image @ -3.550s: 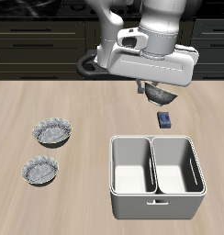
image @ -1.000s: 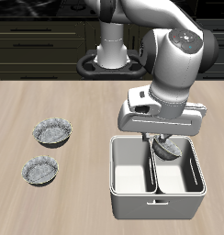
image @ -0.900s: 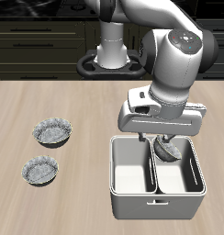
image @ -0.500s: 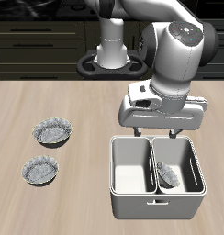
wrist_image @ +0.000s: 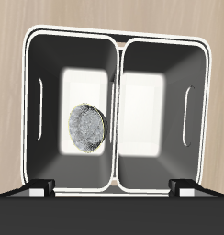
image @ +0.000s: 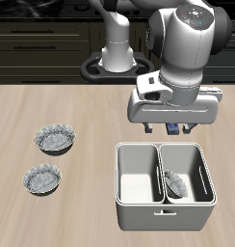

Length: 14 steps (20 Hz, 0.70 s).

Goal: Place the smallest bowl in the left side of the drainer and place the largest bowl in the right side

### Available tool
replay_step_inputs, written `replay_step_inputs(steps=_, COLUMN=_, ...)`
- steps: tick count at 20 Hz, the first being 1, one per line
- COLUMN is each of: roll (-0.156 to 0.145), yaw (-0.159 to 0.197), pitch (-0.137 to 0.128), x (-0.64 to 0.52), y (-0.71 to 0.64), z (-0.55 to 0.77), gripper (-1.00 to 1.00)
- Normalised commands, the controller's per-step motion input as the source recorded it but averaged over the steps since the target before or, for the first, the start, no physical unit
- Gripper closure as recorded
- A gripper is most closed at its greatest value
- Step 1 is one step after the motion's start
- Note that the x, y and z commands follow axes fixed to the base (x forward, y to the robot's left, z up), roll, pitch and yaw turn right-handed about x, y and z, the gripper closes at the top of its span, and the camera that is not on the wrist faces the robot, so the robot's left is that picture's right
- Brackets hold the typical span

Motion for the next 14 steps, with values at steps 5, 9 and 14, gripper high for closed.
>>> replay_step_inputs(steps=5, roll=0.024, yaw=-0.014, pitch=-0.029, x=-0.16, y=-0.07, z=-0.01, gripper=-1.0)
replay_step_inputs(steps=9, roll=-0.014, yaw=-0.036, pitch=-0.044, x=-0.28, y=-0.27, z=0.16, gripper=-1.0)
replay_step_inputs(steps=14, roll=0.006, yaw=0.004, pitch=-0.055, x=-0.35, y=-0.09, z=0.2, gripper=-1.0)
